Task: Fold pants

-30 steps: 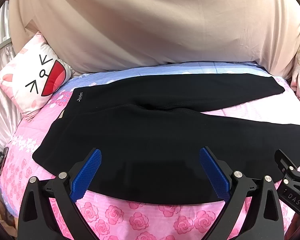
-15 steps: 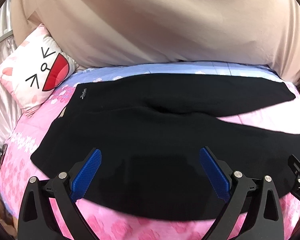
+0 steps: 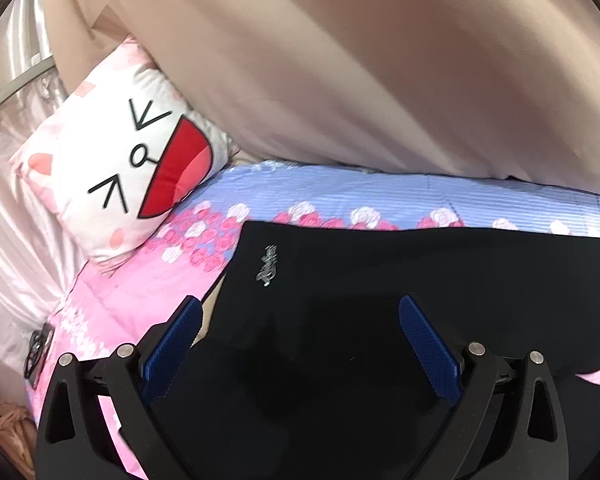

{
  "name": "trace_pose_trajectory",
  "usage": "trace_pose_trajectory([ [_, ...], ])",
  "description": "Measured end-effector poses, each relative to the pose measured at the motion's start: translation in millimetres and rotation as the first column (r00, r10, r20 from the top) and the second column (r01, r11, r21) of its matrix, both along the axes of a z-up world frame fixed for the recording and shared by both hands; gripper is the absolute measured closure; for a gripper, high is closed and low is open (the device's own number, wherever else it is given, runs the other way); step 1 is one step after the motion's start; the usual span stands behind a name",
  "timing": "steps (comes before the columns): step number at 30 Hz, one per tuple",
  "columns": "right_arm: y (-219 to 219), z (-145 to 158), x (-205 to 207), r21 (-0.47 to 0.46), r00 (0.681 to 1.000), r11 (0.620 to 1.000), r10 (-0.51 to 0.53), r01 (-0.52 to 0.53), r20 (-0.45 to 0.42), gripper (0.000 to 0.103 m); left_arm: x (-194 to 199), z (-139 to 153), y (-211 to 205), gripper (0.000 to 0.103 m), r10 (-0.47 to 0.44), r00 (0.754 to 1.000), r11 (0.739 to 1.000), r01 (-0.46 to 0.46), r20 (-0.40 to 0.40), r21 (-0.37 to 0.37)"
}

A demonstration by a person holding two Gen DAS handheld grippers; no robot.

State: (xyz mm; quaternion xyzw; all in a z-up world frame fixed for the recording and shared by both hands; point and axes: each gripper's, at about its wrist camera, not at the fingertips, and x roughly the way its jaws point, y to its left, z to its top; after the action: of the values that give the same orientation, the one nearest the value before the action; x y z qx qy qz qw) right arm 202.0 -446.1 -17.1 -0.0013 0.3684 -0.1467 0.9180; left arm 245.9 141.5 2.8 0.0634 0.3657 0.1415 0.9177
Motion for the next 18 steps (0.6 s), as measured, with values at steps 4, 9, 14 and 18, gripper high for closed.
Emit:
trace_pose_trajectory([
  [4,-54.1,-7.0,46.4,0.044,1.0,0.999,-0.018,0.017,0.007,0.005,1.6,-6.3,-20.0,0.006,-0.042,0.999,0.998,0.042,0.017,-0.035],
  [9,-78.5,-33.3,100.1,0.056,0.998,0.998,-0.007,0.011,-0.067,0.005,15.1,-18.8,-43.0,0.006,-0.107,0.994,0.994,0.107,-0.009,-0.037],
  [14,-96.0,-53.3,125.3,0.05,0.996,0.998,-0.036,0.04,-0.085,0.005,37.2,-29.4,-41.2,0.006,-0.118,0.992,0.991,0.114,-0.055,-0.064],
  [18,-98.6,-68.4,134.8,0.08,0.995,0.997,-0.014,0.022,-0.101,0.005,49.8,-31.4,-17.2,0.006,-0.05,0.997,0.999,0.049,-0.063,-0.015],
])
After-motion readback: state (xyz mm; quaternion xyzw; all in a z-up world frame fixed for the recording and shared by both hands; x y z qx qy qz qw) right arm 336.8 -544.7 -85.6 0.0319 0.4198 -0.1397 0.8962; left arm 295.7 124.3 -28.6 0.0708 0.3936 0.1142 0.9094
